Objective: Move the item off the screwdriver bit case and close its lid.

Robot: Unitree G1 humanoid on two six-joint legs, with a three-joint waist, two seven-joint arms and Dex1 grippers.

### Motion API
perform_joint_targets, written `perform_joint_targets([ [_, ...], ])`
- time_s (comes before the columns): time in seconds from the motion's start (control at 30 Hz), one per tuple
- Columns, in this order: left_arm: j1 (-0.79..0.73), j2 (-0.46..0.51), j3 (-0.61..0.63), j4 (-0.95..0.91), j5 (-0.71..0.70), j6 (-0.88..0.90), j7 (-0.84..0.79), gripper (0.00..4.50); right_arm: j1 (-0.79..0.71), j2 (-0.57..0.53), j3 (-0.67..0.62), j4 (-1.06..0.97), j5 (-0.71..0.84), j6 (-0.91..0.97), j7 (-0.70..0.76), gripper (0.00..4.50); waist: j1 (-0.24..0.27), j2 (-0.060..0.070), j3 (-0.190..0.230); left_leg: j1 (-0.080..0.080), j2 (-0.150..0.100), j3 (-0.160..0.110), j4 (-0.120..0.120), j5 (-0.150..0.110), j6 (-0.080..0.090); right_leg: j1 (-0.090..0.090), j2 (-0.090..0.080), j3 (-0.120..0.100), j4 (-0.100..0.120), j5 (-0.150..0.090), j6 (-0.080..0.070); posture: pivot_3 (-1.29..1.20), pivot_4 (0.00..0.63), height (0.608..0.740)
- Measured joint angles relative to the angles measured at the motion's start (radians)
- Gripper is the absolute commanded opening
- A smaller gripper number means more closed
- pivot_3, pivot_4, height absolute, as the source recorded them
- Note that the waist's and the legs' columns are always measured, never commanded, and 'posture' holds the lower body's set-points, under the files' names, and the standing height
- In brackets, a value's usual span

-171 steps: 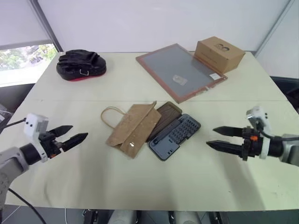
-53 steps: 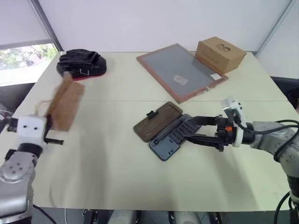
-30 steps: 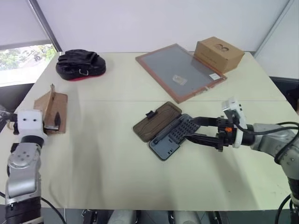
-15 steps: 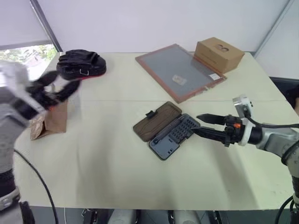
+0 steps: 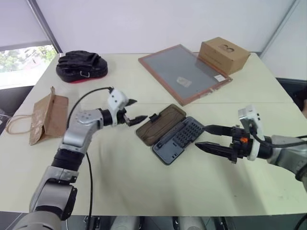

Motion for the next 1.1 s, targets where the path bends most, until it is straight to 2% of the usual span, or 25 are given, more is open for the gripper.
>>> perform_joint_targets([
  [0.2,0.007,0.0,-0.019,0.041,0.064,-0.001,-0.032,4.46,0.093,-0.011,-0.02,-0.087,0.012,0.004,-0.047,4.5,0.002,0.0,0.0,0.0,0.0,0.0,0.0,-0.001,0.001,0.0,0.0,0.0,0.0,0.0,0.0,0.0,0.15,0.74],
  [0.5,-0.019,-0.055,-0.07,0.137,0.146,-0.041,-0.052,4.46,0.125,-0.006,-0.046,-0.1,0.043,0.002,-0.1,4.5,0.001,0.0,0.0,0.001,0.0,0.0,0.001,-0.001,0.001,0.001,0.0,0.0,0.001,0.0,0.0,0.0,0.15,0.74],
  [0.53,-0.031,-0.059,-0.078,0.151,0.162,-0.054,-0.053,3.92,0.127,-0.006,-0.048,-0.1,0.044,0.002,-0.103,4.5,0.001,0.0,0.0,0.002,0.0,0.0,0.001,-0.001,0.002,0.002,0.0,0.0,0.001,0.0,0.0,0.0,0.15,0.74],
  [0.57,-0.04,-0.061,-0.088,0.163,0.178,-0.069,-0.053,3.58,0.128,-0.006,-0.049,-0.1,0.046,0.001,-0.107,4.5,0.0,0.0,0.0,0.003,0.0,0.0,0.001,-0.002,0.004,0.002,0.0,0.0,0.001,0.0,0.0,0.0,0.15,0.74],
  [0.73,-0.05,-0.069,-0.107,0.195,0.201,-0.108,-0.08,0.94,0.134,-0.006,-0.05,-0.1,0.051,-0.003,-0.121,4.5,0.0,0.0,0.0,0.007,0.0,0.001,0.0,-0.003,0.006,0.006,0.0,0.0,0.001,0.0,0.0,0.0,0.15,0.74],
  [0.8,-0.055,-0.064,-0.106,0.202,0.217,-0.107,-0.076,0.03,0.135,-0.006,-0.05,-0.1,0.051,-0.006,-0.125,4.5,-0.001,0.0,0.0,0.008,0.0,0.001,0.0,-0.004,0.007,0.007,0.001,0.0,0.001,0.0,0.0,0.0,0.15,0.74],
  [1.1,-0.071,-0.071,-0.108,0.206,0.214,-0.086,-0.105,0.03,0.129,-0.004,-0.052,-0.098,0.052,-0.009,-0.14,4.5,0.001,0.0,-0.001,0.008,0.001,0.001,0.001,-0.004,0.007,0.007,0.001,0.0,0.001,0.0,0.001,0.0,0.15,0.74],
])
